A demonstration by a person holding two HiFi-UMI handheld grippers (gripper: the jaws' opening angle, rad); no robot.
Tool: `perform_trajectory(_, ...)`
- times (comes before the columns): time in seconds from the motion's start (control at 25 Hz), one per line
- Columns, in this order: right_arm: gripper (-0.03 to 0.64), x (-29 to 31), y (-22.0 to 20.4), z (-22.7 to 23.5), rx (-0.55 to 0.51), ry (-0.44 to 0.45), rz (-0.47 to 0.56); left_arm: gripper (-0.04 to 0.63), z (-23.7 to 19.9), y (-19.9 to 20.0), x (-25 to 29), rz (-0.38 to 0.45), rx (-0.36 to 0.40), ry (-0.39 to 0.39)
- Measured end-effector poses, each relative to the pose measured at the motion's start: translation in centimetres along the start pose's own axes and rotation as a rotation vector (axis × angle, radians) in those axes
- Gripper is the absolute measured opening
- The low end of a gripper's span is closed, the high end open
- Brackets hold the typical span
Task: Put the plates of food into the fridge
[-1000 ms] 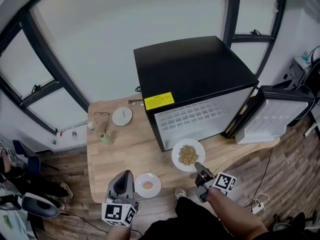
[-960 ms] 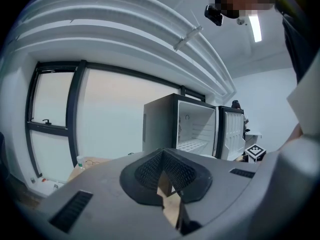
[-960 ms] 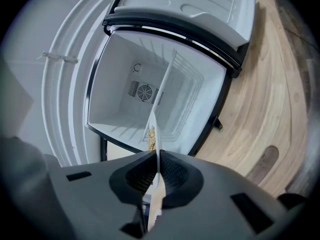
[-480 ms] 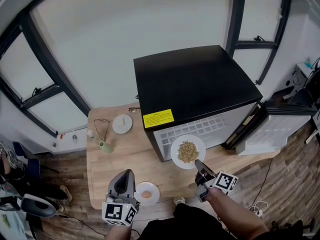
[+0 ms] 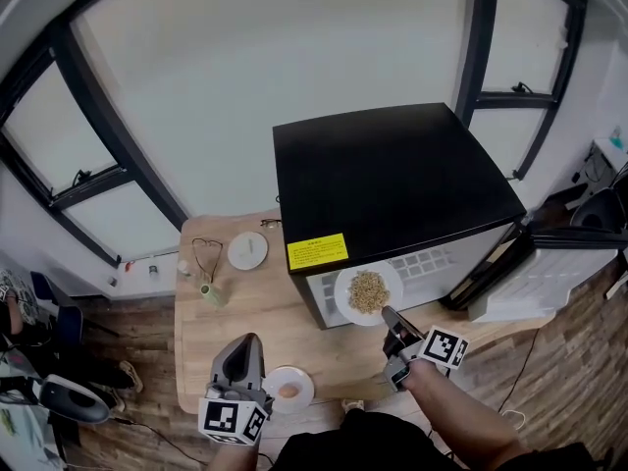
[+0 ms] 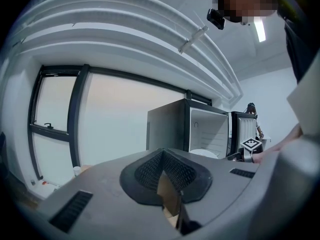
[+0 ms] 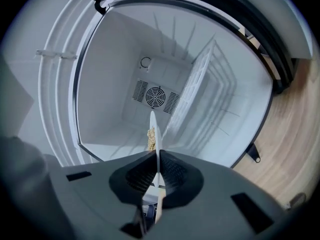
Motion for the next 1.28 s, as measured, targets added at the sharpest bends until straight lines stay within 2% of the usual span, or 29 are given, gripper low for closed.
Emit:
perform_trajectory(0.24,0.032,2.7,1.6,-0.7,0.002,-0.010,-0.003,0.003,-0.8,-0.3,0.3,-0.015,-0.002,0.034)
perform_trajectory(0.36,0.032,4.0,2.0,-1.1,-0.030,-0.030,-0.008,0.003,-1.1,-0.3,0.6,-0.021,-0.001,0.045)
perform_trajectory(0.56,0.035,5.9,2.5,-2.0,-0.141,-0.074,-0.026,0.003,-1.5,-0.4,1.1,-0.027,0.009,0.070)
perform_trajectory(0.88,0.066,8.5,3.4,-3.4,-0.385,-0.176,-0.045,0.003,-1.7,-1.0,1.5,-0.040,-0.002,0.088)
perform_trajectory(1.16,0.094,9.8,3.9,-3.4,-0.474,-0.248,-0.090,0.003,-2.1,-1.0,1.4,-0.042,-0.004,0.103)
perform_trajectory(1.28,0.116,9.7,3.9,-3.3,-0.550,-0.296,-0.093,0.003,-2.4,-1.2,1.2,-0.047,-0.003,0.111)
Point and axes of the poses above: the fingertips, and each gripper's own axes: x forward along the fingers, z to its right, y out of its top, the point moved 5 cm from there along -x, backward along the fingers, and after that the axes turned 12 degrees about x, right-handed, at the moved point
